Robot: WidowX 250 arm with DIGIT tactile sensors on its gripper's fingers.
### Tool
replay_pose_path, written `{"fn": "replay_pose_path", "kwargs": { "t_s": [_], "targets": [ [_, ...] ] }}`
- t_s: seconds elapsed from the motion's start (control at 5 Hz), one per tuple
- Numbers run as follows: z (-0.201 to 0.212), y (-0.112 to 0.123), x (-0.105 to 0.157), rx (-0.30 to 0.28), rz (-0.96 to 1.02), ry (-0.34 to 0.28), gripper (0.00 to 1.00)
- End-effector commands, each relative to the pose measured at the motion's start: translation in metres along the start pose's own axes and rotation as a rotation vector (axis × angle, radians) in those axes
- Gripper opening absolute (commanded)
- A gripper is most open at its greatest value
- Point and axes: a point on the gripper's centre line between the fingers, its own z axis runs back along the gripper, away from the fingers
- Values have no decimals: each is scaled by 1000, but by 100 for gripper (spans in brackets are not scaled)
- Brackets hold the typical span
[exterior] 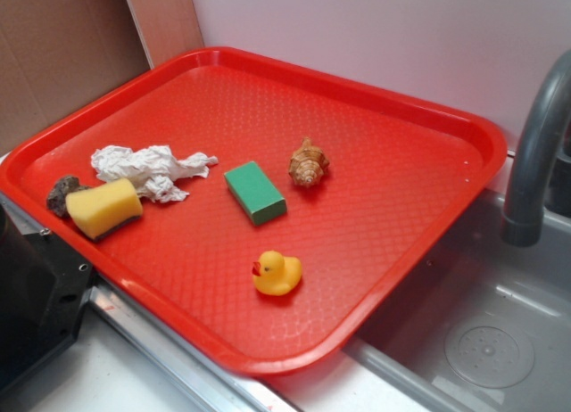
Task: Grab the shell.
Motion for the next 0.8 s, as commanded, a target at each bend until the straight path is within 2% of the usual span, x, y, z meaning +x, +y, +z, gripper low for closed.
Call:
{"fn": "replay_pose_path", "kwargs": {
  "t_s": [0.0,0.2,0.4,0.6],
  "targets": [
    [0,0,0,0,0,0,100],
    [-49,-19,45,123,5,-31,100],
    [-71,-59,92,47,63,-47,100],
    [-95,-69,119,64,118,-110,100]
  ]
}}
